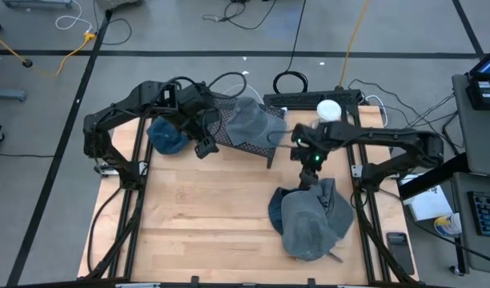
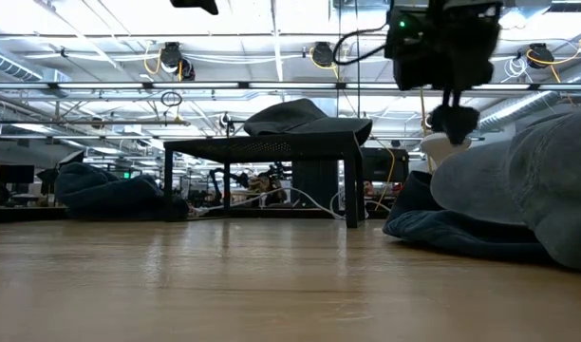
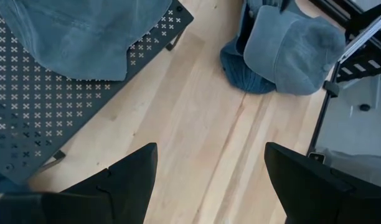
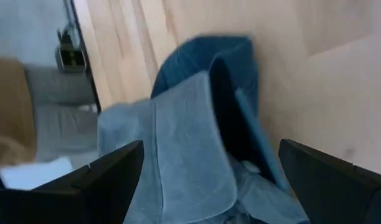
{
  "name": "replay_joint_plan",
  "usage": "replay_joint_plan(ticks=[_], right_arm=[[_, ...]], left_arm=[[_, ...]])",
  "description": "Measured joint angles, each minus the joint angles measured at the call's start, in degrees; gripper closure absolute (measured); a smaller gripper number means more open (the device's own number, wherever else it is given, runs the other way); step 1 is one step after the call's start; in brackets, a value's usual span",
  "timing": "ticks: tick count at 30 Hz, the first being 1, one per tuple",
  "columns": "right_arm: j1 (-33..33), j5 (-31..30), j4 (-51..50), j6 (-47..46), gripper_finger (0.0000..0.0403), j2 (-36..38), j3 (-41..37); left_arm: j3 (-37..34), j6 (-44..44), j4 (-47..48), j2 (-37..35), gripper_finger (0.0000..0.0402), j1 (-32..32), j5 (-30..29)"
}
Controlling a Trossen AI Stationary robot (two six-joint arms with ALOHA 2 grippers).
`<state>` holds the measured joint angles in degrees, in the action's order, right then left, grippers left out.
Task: Pick & Place hat
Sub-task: Stack the gray cap on the gray cap on the shelf
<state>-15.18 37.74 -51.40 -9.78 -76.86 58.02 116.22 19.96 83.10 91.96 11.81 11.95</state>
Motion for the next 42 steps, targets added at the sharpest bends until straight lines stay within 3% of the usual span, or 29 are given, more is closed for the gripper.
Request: replay_joint_plan(ticks=[11,16,23,28,31,36,42], right_arm=[[8.83,4.91,18.52,-7.10,0.0037,0.00,-11.51],[10.37,7.53,20.34,-8.20,0.0058,0.00,-12.13],[12.35,7.39,20.08,-8.20,0.0168,0.13,-12.13],[13.93,7.72,19.41,-8.22,0.0301,0.13,-12.16],[14.39,12.02,19.52,-9.44,0.0380,0.20,-12.16],[14.74,16.94,20.04,-19.62,0.0395,1.57,-12.16],[15.30,20.44,21.08,-30.35,0.0398,9.46,-11.72]], left_arm=[[0.00,2.55,-0.24,0.00,0.0103,0.00,-0.48],[0.00,2.93,-0.25,0.00,0.0103,0.00,-0.51],[0.00,2.83,-0.23,0.00,0.0103,-0.01,-1.87],[0.00,2.80,-0.23,0.00,0.0103,0.16,-1.97],[0.00,2.95,-0.23,0.00,0.0103,0.16,-1.99],[0.00,4.71,-0.67,0.00,0.0103,0.16,-1.92],[0.00,5.69,-0.67,0.00,0.0103,0.20,-1.41]])
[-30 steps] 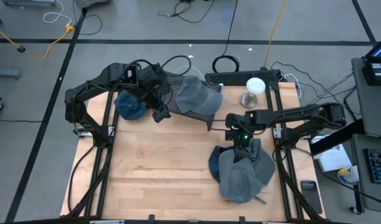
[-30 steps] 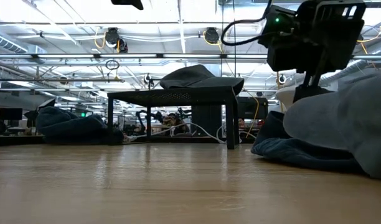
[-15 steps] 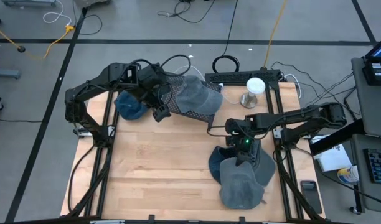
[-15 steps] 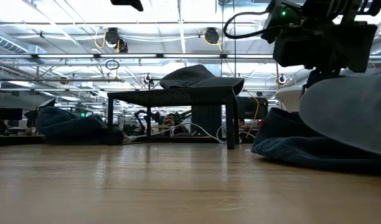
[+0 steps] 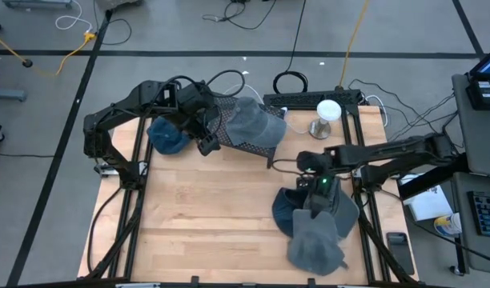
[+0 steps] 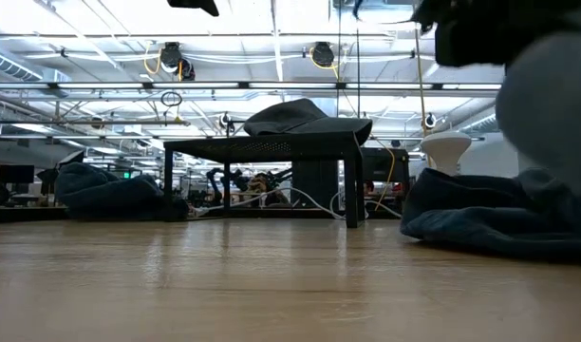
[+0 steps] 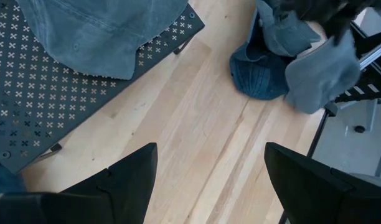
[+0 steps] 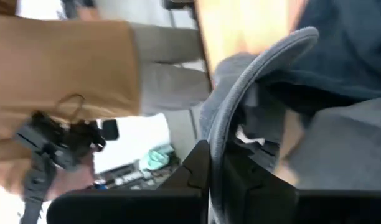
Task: Pick & Place hat
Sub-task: Stack the gray cap on the gray cap on the shelf
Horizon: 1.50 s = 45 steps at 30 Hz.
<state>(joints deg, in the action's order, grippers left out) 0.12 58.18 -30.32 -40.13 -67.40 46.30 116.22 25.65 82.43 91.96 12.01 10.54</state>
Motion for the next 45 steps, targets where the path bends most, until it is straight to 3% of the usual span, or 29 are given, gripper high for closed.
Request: replay_joint_plan(ticks=[5,8,12,20,25,37,45], right_arm=[[0.01,-0.49,6.96,-10.54,0.0399,9.54,0.04],[0.00,-5.38,11.67,-14.22,0.0399,15.04,0.07],[0.00,-15.61,14.45,-13.69,0.0399,21.95,0.09],[0.00,-41.02,16.11,-2.48,0.0399,31.34,0.11],[0.00,-51.04,21.35,4.69,0.0399,33.40,0.11],[-0.02,-64.15,39.61,19.03,0.0399,33.73,0.13],[-0.02,-65.91,49.05,28.39,0.0399,33.46,0.13]], left_arm=[[0.00,0.42,0.00,0.00,0.0103,0.00,0.01],[0.00,0.42,0.02,0.00,0.0103,0.00,0.03],[0.00,0.66,0.00,0.00,0.0103,0.00,0.03],[-0.10,1.95,-5.02,-0.89,0.0103,0.00,-1.46],[-0.04,1.76,-12.27,-4.40,0.0103,0.00,-5.22],[-0.02,-3.81,-17.90,-16.50,0.0103,-5.70,-23.37],[-6.64,-3.97,-22.32,-23.92,0.0103,-11.02,-29.49]])
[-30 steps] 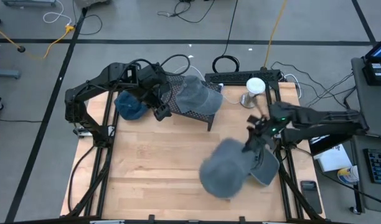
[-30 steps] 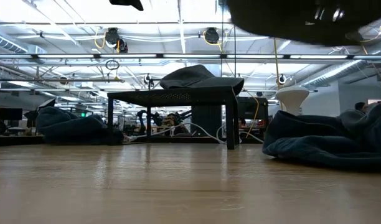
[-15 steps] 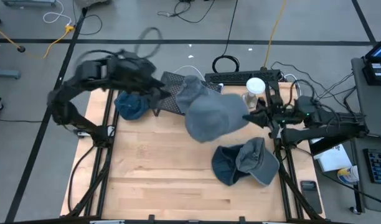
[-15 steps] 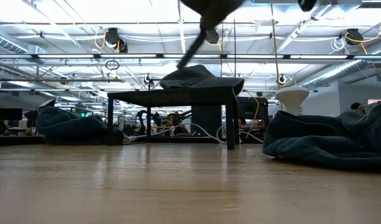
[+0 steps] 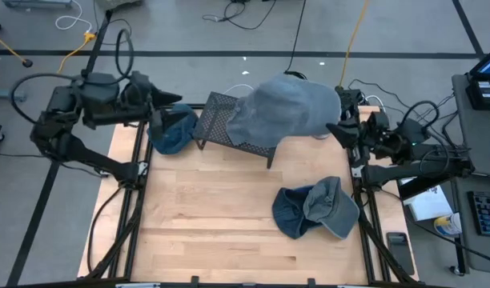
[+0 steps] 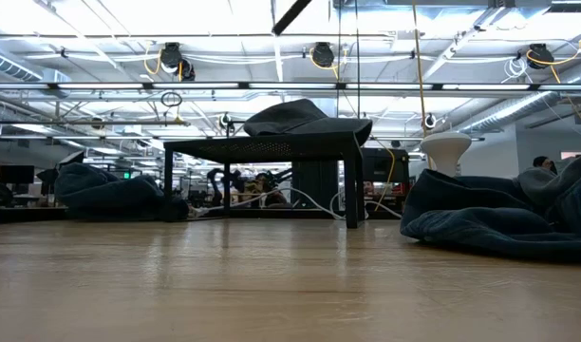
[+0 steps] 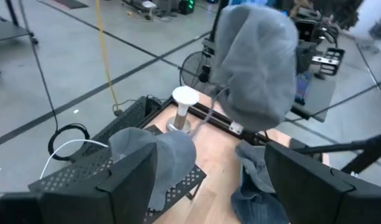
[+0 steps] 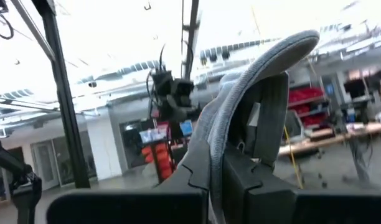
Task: Pick & Place hat
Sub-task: Stack the gray cap on the gray cap on the shelf
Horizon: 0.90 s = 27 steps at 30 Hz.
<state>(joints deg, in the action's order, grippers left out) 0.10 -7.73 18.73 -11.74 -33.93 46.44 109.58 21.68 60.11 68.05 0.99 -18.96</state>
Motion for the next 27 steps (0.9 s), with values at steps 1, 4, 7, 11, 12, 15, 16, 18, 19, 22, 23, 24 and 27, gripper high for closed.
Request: replay_joint_plan(ticks=[1,4,7,11,12,15,16,18,19,22,23,24,27], right_arm=[[0.00,0.00,0.79,0.44,0.0399,-0.02,0.00],[0.01,-1.30,3.13,0.66,0.0398,-0.65,0.00],[0.00,-1.76,4.85,1.46,0.0398,-1.91,0.00],[0.00,-1.52,8.42,1.96,0.0398,-5.41,0.01],[0.02,-1.48,9.35,1.96,0.0398,-6.40,0.02],[0.02,-1.20,11.18,1.96,0.0399,-8.99,0.02],[0.02,-1.20,11.58,1.96,0.0399,-9.69,0.02],[0.02,-1.18,12.04,1.98,0.0399,-10.83,0.02],[0.02,-1.16,12.30,1.96,0.0399,-11.47,0.02],[0.02,-1.07,12.99,1.96,0.0399,-12.83,0.02],[0.02,-1.04,13.10,1.96,0.0399,-13.00,0.02],[0.02,-0.86,13.23,1.96,0.0399,-13.15,0.02],[0.00,0.47,13.43,1.08,0.0400,-13.25,0.04]], left_arm=[[-1.71,0.56,-1.05,-1.07,0.0103,-0.34,-0.89],[-7.47,1.56,-6.31,-4.16,0.0103,-1.00,-2.15],[-12.84,1.54,-13.74,-6.31,0.0103,-1.11,-2.17],[-17.07,0.30,-22.45,-6.59,0.0103,-1.11,-2.15],[-17.53,-0.23,-23.52,-6.17,0.0103,-1.11,-2.15],[-17.68,-1.49,-25.80,-3.92,0.0103,-0.99,-2.12],[-17.74,-1.83,-26.38,-3.15,0.0103,-0.96,-2.11],[-17.77,-2.16,-28.61,-1.55,0.0103,-0.96,-1.84],[-17.77,-2.29,-29.87,-0.85,0.0103,-0.96,-1.15],[-17.75,-2.53,-32.60,1.39,0.0103,-0.91,-0.18],[-17.75,-2.53,-33.19,2.17,0.0103,-0.91,-0.11],[-17.75,-2.51,-33.25,2.87,0.0103,-0.91,-0.07],[-17.75,-2.05,-34.31,4.68,0.0103,-0.91,-0.06]])
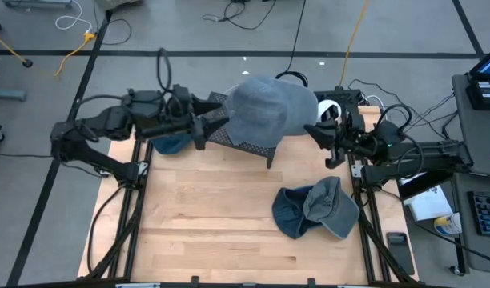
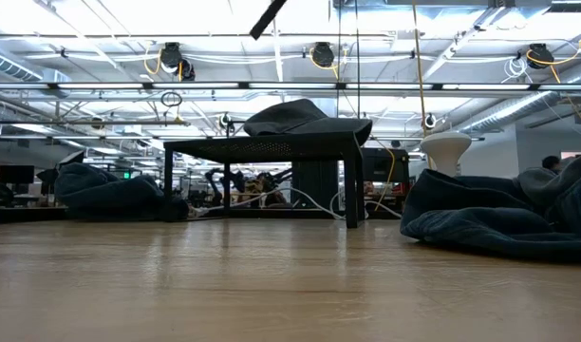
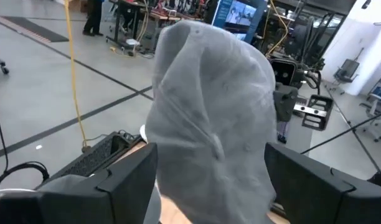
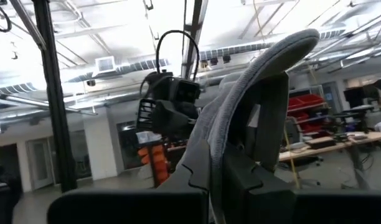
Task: Pick & Place hat
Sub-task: Stack the gray cap on the gray cap on the shelf
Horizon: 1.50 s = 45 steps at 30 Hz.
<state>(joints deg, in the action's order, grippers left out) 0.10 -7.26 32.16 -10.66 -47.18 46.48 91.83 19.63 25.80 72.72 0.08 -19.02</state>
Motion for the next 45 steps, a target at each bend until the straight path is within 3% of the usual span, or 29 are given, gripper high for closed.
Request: replay_joint_plan(ticks=[20,24,30,36,39,45], right_arm=[[0.02,3.05,0.63,-2.15,0.0400,1.58,0.02],[0.02,3.05,0.57,-2.14,0.0400,2.35,0.02],[0.02,3.05,-1.35,-2.14,0.0400,2.95,0.02],[0.02,5.86,-2.01,-2.15,0.0394,2.93,0.02],[0.02,6.05,-2.81,-2.16,0.0372,2.93,0.02],[0.02,6.03,-6.95,-4.24,0.0318,3.02,0.02]], left_arm=[[0.09,3.04,-4.70,5.70,0.0110,-0.01,-2.36],[0.09,3.15,-5.47,5.67,0.0154,-0.01,-3.20],[0.09,2.96,-6.44,5.67,0.0257,-0.01,-3.31],[0.09,2.99,-6.68,5.67,0.0345,-0.02,-0.12],[0.07,2.35,-8.41,5.67,0.0385,0.31,4.37],[0.07,4.73,-18.43,5.67,0.0393,2.31,21.42]])
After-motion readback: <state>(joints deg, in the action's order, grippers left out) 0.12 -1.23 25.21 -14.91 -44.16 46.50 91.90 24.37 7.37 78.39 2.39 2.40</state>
